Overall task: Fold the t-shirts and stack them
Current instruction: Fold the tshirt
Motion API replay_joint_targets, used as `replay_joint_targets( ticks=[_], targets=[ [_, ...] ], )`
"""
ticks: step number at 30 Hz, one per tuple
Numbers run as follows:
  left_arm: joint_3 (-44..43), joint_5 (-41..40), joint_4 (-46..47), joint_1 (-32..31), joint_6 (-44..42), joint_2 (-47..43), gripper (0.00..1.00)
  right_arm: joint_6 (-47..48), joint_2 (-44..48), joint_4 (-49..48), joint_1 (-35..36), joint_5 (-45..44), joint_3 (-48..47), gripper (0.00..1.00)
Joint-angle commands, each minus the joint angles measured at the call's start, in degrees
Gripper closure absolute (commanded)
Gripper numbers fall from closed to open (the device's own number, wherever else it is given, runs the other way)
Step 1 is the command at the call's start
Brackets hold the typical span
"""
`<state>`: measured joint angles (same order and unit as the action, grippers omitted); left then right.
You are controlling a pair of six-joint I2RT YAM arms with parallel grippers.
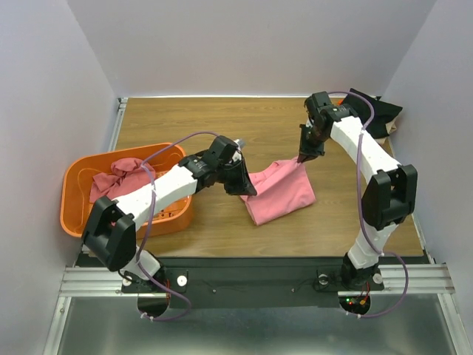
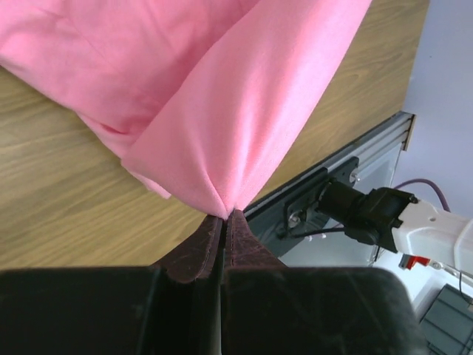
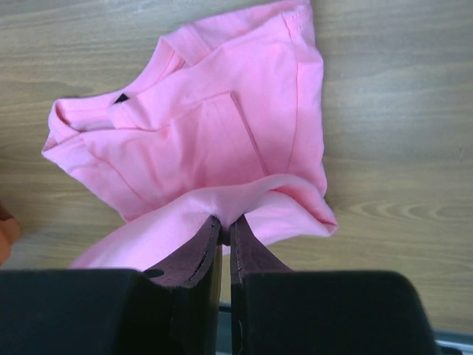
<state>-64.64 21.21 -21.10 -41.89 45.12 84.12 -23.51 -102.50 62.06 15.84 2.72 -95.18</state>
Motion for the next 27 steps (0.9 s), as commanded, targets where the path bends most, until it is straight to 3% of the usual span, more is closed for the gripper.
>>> replay_joint_targets(
  ticks=[1,13,18,19,20,21,23,24,27],
  targets=[
    [-0.05,1.46,1.24,1.37,-2.84,1.92,1.00,2.32,-2.35,-4.32,-0.01,-2.37,-3.43,1.00],
    [-7.07,-3.63,-1.75,5.32,-8.65,12.73,1.00,4.52,-12.02,-6.52,0.07,-4.13,-9.75,1.00],
    [-12.07,-13.20,-6.57,6.55,-7.33,14.32,0.99,4.79,-15.71,-6.52,-0.28,-4.74,-13.36,0.95],
    [-13.83,-15.39,-7.71,6.56,-7.33,14.58,0.94,4.79,-15.89,-6.52,-0.37,-4.39,-15.11,0.91],
    [-15.76,-17.93,-9.20,6.56,-7.42,14.93,0.80,4.87,-15.98,-6.43,-0.54,-4.22,-16.00,0.85],
    [-20.22,-22.48,-11.74,6.56,-7.68,15.81,0.41,4.87,-15.80,-6.43,-1.24,-3.95,-16.96,0.67],
    [-27.94,-27.94,-15.61,6.56,-8.65,17.74,0.02,4.35,-15.37,-6.34,-3.16,-2.99,-19.77,0.43],
    [-27.99,-29.28,-16.85,6.47,-9.08,17.75,0.02,3.91,-15.19,-6.51,-3.96,-1.33,-20.65,0.37],
    [-39.29,-33.85,-20.02,6.47,-9.61,20.12,0.02,2.85,-13.70,-6.60,-7.47,1.49,-22.59,0.29]
  ],
)
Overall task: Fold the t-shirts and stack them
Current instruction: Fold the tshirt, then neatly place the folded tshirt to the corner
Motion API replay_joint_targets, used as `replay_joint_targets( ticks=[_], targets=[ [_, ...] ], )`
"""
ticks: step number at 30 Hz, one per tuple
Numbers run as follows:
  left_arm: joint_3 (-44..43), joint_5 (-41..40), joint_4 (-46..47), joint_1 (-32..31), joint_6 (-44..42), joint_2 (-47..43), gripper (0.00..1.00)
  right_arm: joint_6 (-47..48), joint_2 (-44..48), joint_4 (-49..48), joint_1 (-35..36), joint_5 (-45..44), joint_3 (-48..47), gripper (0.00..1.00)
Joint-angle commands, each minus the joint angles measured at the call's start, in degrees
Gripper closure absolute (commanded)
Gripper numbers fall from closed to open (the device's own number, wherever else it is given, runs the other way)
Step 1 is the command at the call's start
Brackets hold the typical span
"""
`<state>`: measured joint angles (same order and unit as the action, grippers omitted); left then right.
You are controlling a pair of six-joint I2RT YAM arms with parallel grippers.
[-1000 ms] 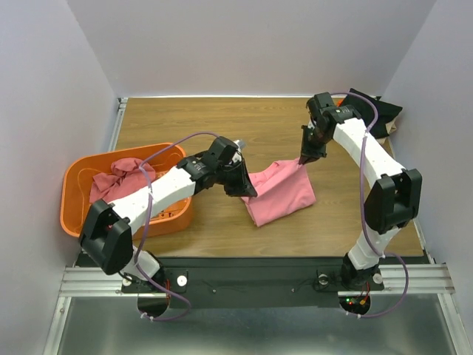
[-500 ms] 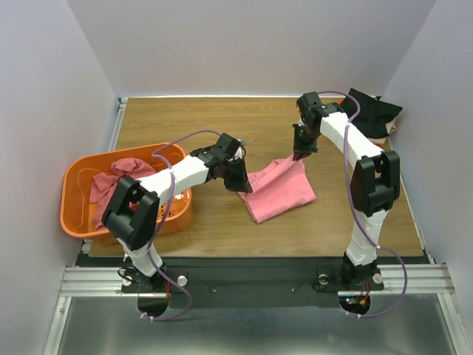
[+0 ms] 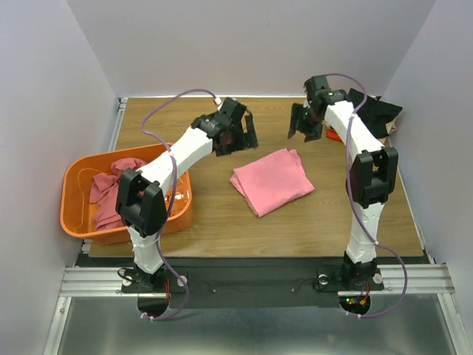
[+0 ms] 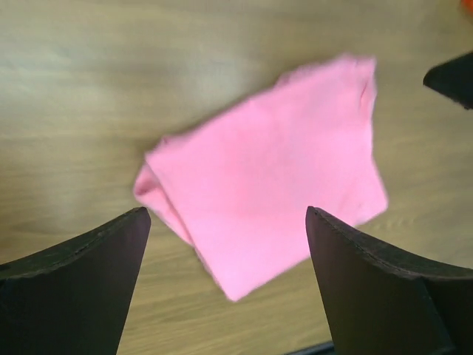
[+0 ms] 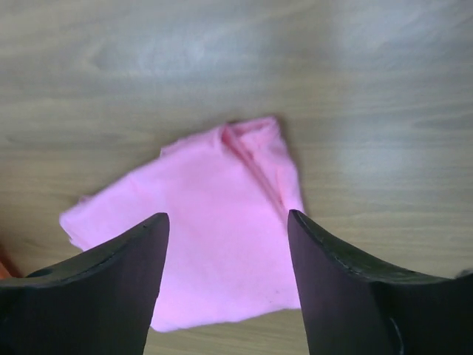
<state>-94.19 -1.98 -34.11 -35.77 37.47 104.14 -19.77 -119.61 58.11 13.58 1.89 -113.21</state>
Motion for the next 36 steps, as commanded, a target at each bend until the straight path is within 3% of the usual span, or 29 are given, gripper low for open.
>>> replay_joint_targets(
  ticks=[1,4,8,12,19,27,33,36],
  targets=[
    [-11.09,-11.11,-7.20,0.26,-2.05,0.19,0.02,-0.97,4.03,-2.73,-5.84,2.42,-4.57,0.28],
    [-11.54,-10.51,-6.15,-0.35,-2.49,-0.25,0.02,0.52,6.14,-3.61,-7.34,2.59,-1.76,0.24],
    [-5.40,-6.03,-3.87,-2.19,-2.76,-1.04,0.01,2.10,8.69,-5.89,-8.48,6.97,7.01,0.23],
    [4.60,-1.72,0.08,-5.27,-0.92,-3.58,0.02,3.33,13.34,-13.18,-10.15,15.85,17.21,0.20],
    [12.45,5.22,5.01,-8.00,0.93,-3.86,0.02,6.41,13.80,-20.48,-13.32,34.82,28.21,0.19],
    [17.37,4.61,6.68,-8.09,0.76,-2.45,0.02,9.39,11.86,-24.00,-14.55,37.92,33.49,0.11],
    [17.99,5.32,7.74,-8.18,0.41,-0.26,0.02,10.72,10.19,-25.14,-14.64,38.01,35.25,0.10],
    [17.90,4.79,8.09,-8.09,-0.29,0.80,0.02,11.33,9.14,-26.11,-14.64,38.89,36.13,0.04]
  ],
)
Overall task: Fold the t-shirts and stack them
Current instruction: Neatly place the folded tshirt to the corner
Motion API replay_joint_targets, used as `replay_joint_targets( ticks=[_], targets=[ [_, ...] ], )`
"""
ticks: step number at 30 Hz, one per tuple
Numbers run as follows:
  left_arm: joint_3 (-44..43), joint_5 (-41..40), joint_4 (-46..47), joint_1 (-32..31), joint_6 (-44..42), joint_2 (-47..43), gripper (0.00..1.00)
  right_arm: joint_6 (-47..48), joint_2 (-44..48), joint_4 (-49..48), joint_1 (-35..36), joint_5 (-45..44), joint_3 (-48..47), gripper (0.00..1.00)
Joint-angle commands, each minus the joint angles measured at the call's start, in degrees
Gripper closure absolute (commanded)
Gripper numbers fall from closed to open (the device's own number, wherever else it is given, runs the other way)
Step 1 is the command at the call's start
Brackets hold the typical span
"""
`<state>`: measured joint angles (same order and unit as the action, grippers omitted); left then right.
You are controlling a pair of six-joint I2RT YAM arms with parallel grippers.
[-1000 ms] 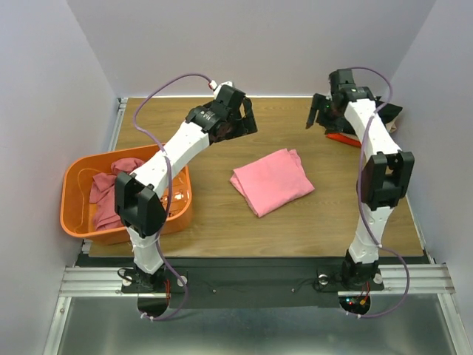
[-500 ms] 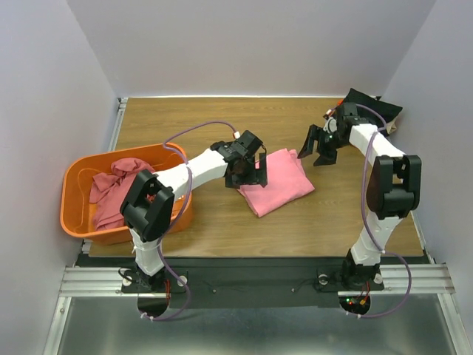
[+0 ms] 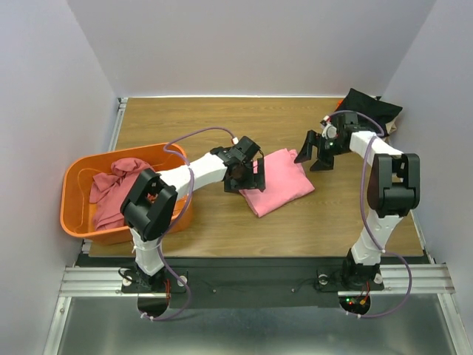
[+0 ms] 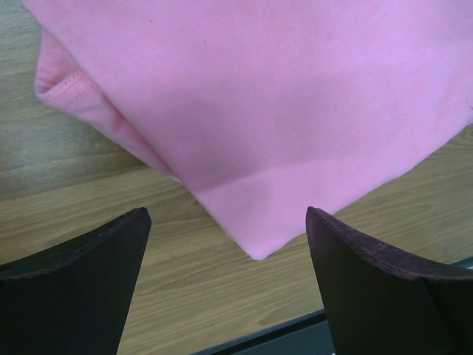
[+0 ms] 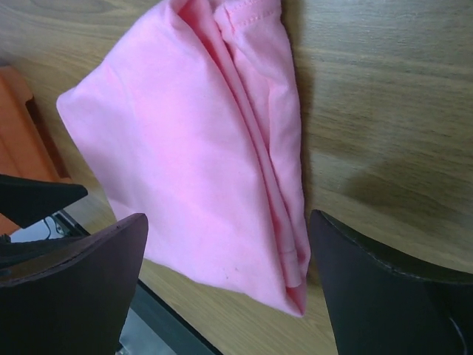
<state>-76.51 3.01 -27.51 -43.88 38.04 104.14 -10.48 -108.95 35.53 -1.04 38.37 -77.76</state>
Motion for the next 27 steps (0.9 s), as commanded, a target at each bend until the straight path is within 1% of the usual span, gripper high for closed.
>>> replay_joint_targets(
  ticks=[1,6,11,13,18,27],
  targets=[
    [0.22,-0.19,1.58,0.02,-0.95,1.07,0.02,2.22,-1.71,-3.62,-0.02,2.41,0.85,0.03],
    [0.66,0.60,3.16,0.02,-1.57,2.56,0.02,2.92,-3.46,-4.24,0.07,2.06,1.29,0.03],
    [3.21,1.12,5.88,0.02,-2.09,3.35,0.02,3.45,-5.05,-4.76,0.07,2.58,1.99,0.03],
    [4.17,1.39,7.20,0.02,-2.53,3.79,0.02,3.45,-5.40,-5.55,0.16,3.20,3.13,0.00],
    [5.23,2.79,10.80,0.02,-3.59,4.93,0.02,4.06,-5.23,-7.22,0.95,3.64,6.03,0.00],
    [5.49,3.94,12.74,0.11,-3.68,5.29,0.02,5.56,-5.84,-7.58,10.08,2.33,7.79,0.01]
  ],
)
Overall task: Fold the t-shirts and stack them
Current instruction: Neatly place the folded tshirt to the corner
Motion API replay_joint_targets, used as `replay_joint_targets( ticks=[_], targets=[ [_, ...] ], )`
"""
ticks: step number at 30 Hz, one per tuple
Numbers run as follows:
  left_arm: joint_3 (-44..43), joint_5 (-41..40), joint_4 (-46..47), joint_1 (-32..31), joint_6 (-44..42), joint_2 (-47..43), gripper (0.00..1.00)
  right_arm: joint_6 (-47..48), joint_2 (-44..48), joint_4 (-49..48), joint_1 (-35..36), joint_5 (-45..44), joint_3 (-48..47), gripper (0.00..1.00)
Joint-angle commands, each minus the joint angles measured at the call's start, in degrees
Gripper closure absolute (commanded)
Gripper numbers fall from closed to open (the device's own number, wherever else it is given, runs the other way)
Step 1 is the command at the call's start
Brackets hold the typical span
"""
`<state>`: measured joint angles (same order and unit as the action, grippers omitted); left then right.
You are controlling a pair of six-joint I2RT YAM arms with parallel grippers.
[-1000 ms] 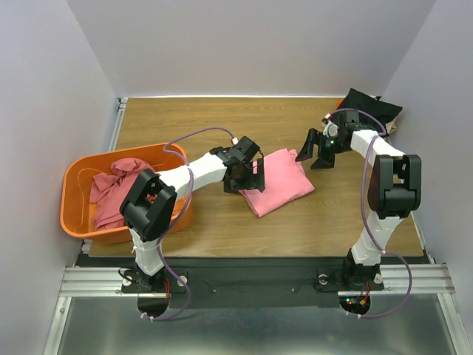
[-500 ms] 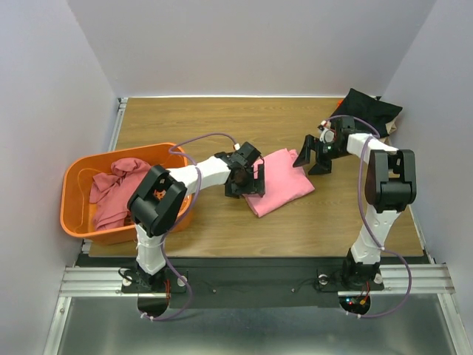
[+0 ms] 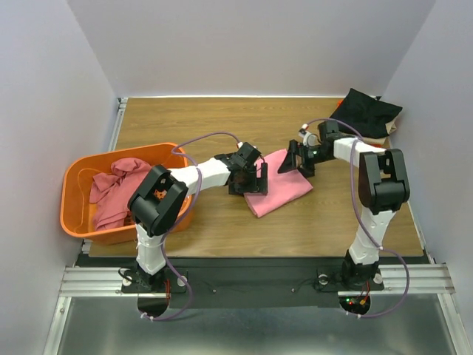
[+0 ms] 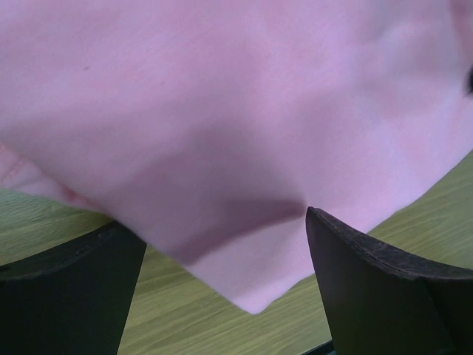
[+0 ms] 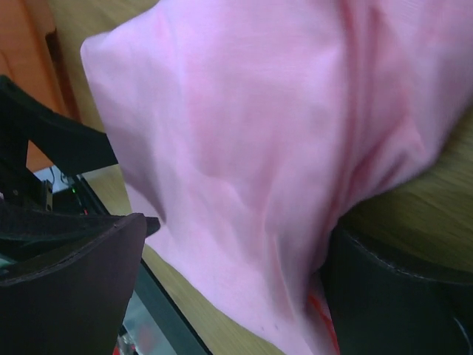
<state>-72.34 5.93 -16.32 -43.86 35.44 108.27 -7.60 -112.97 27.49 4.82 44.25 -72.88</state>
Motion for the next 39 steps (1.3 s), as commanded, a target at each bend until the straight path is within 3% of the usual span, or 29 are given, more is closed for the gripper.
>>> replay_joint_targets(
  ticks=[1,5,9,12,21,27,35,39],
  targets=[
    [1.23,1.01,1.72,0.09,-1.16,1.33,0.02,2.76,-1.82,0.46,5.71,-3.99,3.36,0.02],
    [0.88,1.18,1.90,0.09,-1.43,1.86,0.02,2.85,-1.99,0.38,7.66,-5.40,4.24,0.04],
    [0.97,1.45,2.43,0.09,-1.51,1.86,0.02,2.24,-1.99,0.20,8.28,-7.33,4.59,0.13],
    [0.53,1.97,3.04,0.09,-1.43,1.86,0.02,1.88,-1.91,0.11,9.76,-8.73,4.42,0.35],
    [0.26,5.40,6.03,0.09,-0.29,2.65,0.02,-1.45,-4.45,-1.03,14.16,-11.29,2.66,0.60],
    [0.62,8.48,8.93,-0.09,1.12,2.47,0.02,-5.84,-6.12,-2.61,16.45,-12.34,1.87,0.99],
    [5.00,5.41,6.39,2.80,1.38,-4.11,0.02,-6.21,-0.59,-0.34,14.17,-26.31,-1.11,1.00],
    [7.29,3.83,4.81,5.53,1.91,-9.91,0.02,-3.58,0.99,6.51,11.36,-32.54,-9.70,1.00]
  ],
)
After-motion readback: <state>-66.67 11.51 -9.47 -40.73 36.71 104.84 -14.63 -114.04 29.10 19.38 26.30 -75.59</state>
